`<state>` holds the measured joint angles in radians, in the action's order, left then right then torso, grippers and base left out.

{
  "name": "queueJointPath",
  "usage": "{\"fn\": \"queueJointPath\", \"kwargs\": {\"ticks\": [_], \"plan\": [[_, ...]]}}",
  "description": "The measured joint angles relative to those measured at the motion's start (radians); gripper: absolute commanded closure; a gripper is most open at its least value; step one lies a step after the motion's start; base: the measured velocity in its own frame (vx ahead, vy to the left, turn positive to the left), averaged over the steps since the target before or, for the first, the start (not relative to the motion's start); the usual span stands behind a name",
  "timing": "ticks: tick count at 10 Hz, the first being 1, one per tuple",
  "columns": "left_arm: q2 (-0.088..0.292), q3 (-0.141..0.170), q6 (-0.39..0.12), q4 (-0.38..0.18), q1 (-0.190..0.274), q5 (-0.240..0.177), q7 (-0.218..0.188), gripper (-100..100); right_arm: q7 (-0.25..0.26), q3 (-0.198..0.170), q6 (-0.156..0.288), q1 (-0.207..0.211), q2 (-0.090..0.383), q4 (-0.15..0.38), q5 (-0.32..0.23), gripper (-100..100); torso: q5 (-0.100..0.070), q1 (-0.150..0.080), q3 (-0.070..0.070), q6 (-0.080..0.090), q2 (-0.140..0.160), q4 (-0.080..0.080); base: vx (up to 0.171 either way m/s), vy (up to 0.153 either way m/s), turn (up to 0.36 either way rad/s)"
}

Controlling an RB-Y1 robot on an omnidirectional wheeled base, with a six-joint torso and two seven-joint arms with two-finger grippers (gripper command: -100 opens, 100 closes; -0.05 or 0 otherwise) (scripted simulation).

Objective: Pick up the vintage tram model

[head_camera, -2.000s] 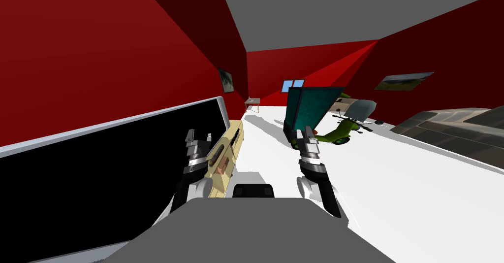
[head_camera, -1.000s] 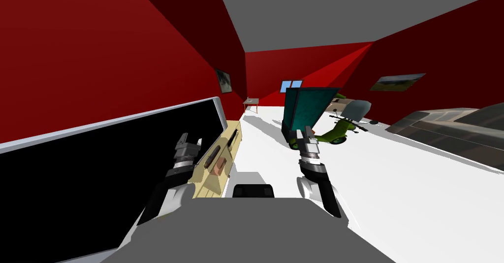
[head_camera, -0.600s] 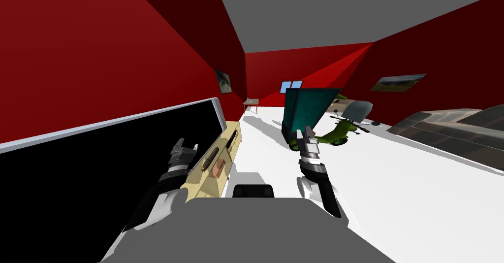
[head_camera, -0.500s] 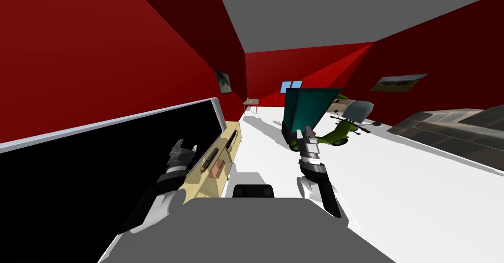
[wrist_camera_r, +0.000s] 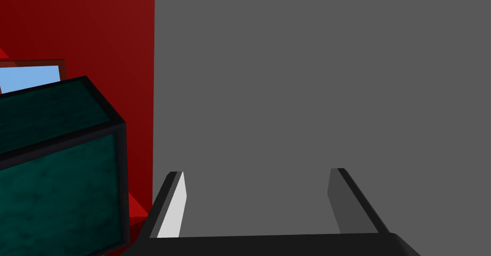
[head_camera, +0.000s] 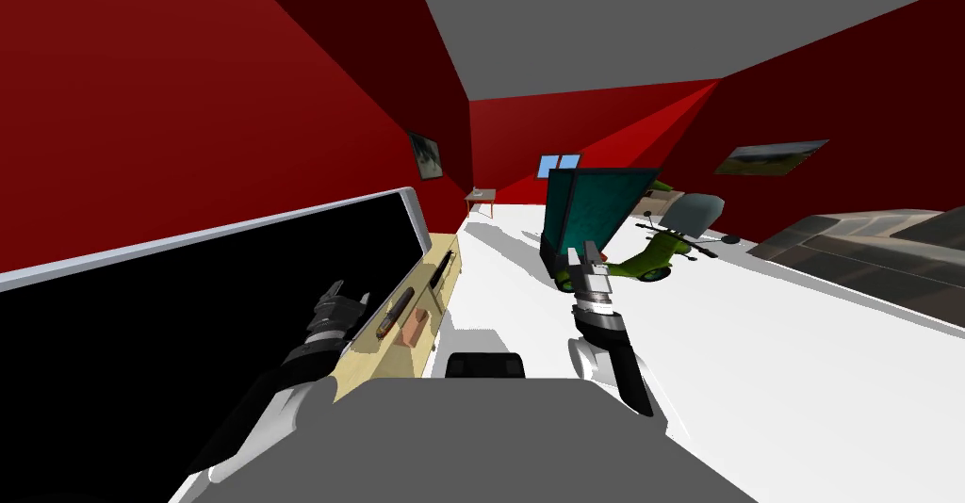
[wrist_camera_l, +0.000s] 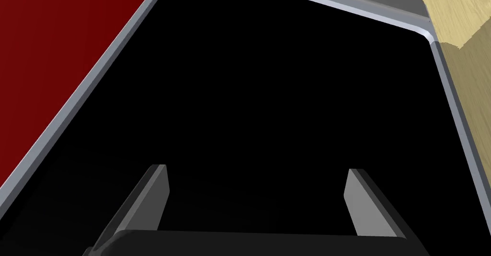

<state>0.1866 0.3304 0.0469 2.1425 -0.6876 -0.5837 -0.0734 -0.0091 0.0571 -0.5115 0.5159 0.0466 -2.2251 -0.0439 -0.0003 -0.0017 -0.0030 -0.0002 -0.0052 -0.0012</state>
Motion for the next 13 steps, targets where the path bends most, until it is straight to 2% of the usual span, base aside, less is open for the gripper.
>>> {"fn": "queueJointPath", "kwargs": {"ticks": [4, 6, 8, 12, 13], "plan": [[0.003, 0.058, -0.111, -0.035, -0.021, -0.081, 0.009, -100, 0.0, 0.0, 0.0, 0.0, 0.0, 0.0, 0.0, 0, 0.0, 0.001, -0.001, 0.0, -0.002, 0.0, 0.103, -0.022, 0.012], [0.014, 0.08, -0.157, -0.069, -0.039, -0.123, 0.01, -100, 0.0, 0.0, 0.0, 0.0, 0.0, 0.0, 0.0, 0, 0.0, 0.0, -0.001, 0.0, -0.002, 0.0, 0.107, -0.022, 0.014], [0.003, 0.099, -0.214, -0.088, -0.053, -0.153, 0.018, -100, 0.0, 0.0, 0.0, 0.0, 0.0, 0.0, 0.0, 0, 0.0, 0.001, -0.001, 0.0, -0.003, -0.001, 0.122, -0.01, 0.011], [0.016, 0.13, -0.295, -0.143, -0.111, -0.236, 0.026, -100, 0.0, 0.0, 0.0, 0.0, 0.0, 0.0, 0.0, 0, 0.0, 0.001, -0.001, 0.0, -0.002, -0.001, 0.122, -0.013, 0.014], [0.013, 0.146, -0.331, -0.148, -0.11, -0.243, 0.025, -100, 0.0, 0.0, 0.0, 0.0, 0.0, 0.0, 0.0, 0, 0.0, 0.001, -0.001, 0.001, -0.002, -0.001, 0.151, 0.009, 0.018]]}}
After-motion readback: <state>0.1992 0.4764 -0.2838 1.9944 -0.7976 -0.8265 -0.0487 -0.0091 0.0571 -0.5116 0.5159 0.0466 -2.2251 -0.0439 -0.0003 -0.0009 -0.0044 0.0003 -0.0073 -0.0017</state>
